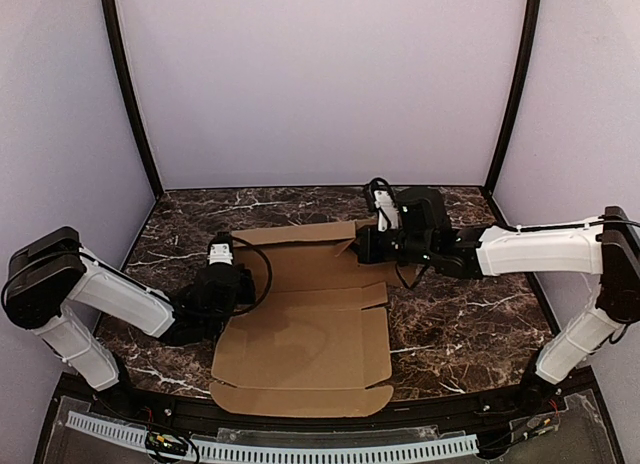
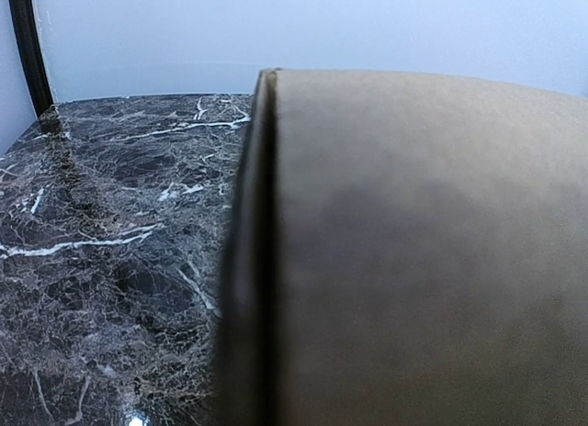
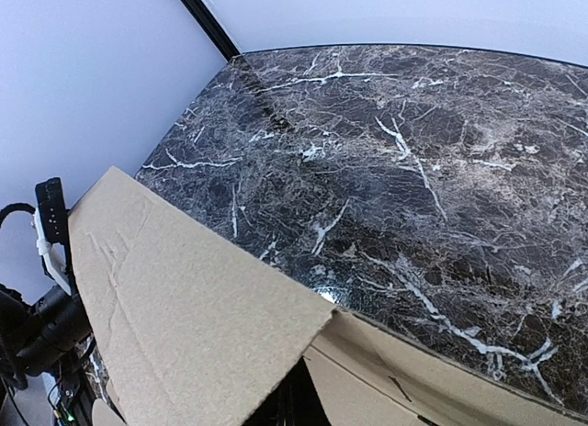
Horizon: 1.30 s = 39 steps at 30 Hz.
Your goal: Fold the paper box
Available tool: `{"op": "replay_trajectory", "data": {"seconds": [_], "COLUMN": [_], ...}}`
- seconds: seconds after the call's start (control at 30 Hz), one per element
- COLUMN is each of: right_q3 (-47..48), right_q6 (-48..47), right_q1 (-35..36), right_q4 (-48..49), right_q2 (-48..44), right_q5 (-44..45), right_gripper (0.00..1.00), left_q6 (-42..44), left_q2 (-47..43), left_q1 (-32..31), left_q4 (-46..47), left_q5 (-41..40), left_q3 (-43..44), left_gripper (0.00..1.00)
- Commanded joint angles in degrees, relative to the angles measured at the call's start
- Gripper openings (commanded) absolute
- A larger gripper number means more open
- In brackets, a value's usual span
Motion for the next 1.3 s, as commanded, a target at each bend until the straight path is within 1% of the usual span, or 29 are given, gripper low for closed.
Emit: {"op": "replay_trajectory", "data": {"seconds": [0.0, 0.1, 0.23, 0.33, 0.43, 0.6, 0.87, 0.97, 1.1, 1.27], "right_q3": [-0.3, -1.3, -4.9, -8.0, -10.9, -17.5, -28.1, -31.0, -34.0, -35.0], "right_q6": [-0.2, -2.3, -4.2, -5.9, -7.5, -9.7, -12.4, -11.7, -10.2, -8.4], "right_q1": [0.0, 0.0, 0.0, 0.1, 0.0, 0.0, 0.0, 0.0, 0.0, 0.0], "right_q4": [2.7, -1.0, -3.9, -5.4, -7.5, -7.8, 1.1, 4.2, 10.0, 18.5], "right_q2": [-1.0, -3.0, -7.2, -12.4, -17.8, -27.5, -41.1, -45.3, -47.6, -46.7], "right_q5": [-0.4, 1.7, 4.0, 4.5, 4.8, 2.9, -3.3, -4.3, -6.9, -11.2], "right_gripper": [0.0, 0.0, 0.0, 0.0, 0.0, 0.0, 0.0, 0.0, 0.0, 0.0], "left_q6": [-2.0, -2.3, -3.4, -5.8, -7.2, -11.5, -17.7, -19.9, -23.0, -25.6], "left_q2": [-1.9, -2.3, -4.4, -7.1, -10.0, -14.5, -22.7, -25.8, -28.9, -32.2], "left_q1": [-0.9, -0.9, -0.8, -0.8, -0.8, -0.8, -0.6, -0.6, -0.6, -0.6], "left_q4": [-7.3, -10.5, -12.7, -16.9, -19.0, -24.4, -31.1, -31.4, -30.6, -29.4], "left_q5": [-1.2, -3.8, -3.8, -3.2, -2.7, -0.4, 6.3, 8.4, 11.9, 16.0], "left_q3": [1.8, 2.9, 3.4, 4.5, 4.7, 4.8, 5.3, 4.4, 2.4, 0.5], "left_gripper": [0.01, 0.01, 0.01, 0.01, 0.01, 0.01, 0.01, 0.01, 0.01, 0.01]}}
